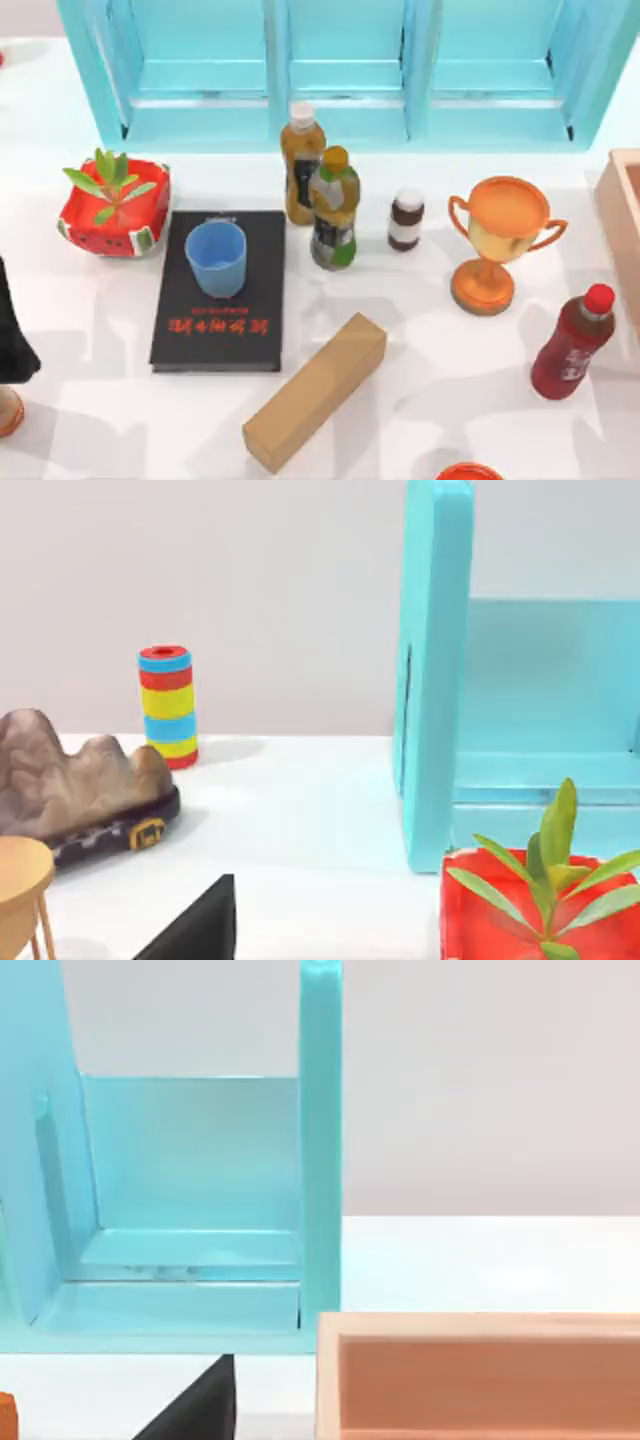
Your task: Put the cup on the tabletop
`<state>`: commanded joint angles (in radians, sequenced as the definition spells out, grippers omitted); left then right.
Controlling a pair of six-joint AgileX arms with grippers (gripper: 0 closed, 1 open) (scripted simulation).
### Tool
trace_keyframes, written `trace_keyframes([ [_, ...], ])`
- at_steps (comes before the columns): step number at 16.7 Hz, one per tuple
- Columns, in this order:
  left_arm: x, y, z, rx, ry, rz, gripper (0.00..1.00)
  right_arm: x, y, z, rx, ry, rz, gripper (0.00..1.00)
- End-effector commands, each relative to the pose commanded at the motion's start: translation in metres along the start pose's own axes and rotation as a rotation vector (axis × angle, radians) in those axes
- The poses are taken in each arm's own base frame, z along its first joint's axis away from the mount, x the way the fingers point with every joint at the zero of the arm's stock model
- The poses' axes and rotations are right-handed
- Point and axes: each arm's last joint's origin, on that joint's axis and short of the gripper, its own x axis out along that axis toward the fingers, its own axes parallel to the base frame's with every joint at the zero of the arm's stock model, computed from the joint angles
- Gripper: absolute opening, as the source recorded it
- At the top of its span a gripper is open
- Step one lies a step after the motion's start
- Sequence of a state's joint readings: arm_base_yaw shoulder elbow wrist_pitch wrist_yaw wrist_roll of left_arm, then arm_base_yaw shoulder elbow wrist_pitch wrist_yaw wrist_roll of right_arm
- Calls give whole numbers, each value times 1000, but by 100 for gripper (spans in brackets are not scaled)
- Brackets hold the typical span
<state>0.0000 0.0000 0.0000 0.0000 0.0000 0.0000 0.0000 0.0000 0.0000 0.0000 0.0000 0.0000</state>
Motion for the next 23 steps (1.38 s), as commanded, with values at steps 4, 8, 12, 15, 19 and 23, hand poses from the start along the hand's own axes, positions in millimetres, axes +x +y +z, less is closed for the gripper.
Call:
trace_keyframes([
  [4, 0, -1, 5, -7, 29, -11, 100, 0, 0, 0, 0, 0, 0, 100],
  [8, 4, -7, 37, -48, 194, -64, 100, 0, 0, 0, 0, 0, 0, 100],
  [12, 30, -21, 93, -101, 455, -123, 100, 0, 0, 0, 0, 0, 0, 100],
  [15, 71, -41, 134, -129, 680, -155, 100, 0, 0, 0, 0, 0, 0, 100],
  [19, 146, -86, 164, -135, 973, -167, 100, 0, 0, 0, 0, 0, 0, 100],
  [23, 210, -141, 148, -93, 1252, -130, 100, 0, 0, 0, 0, 0, 0, 100],
])
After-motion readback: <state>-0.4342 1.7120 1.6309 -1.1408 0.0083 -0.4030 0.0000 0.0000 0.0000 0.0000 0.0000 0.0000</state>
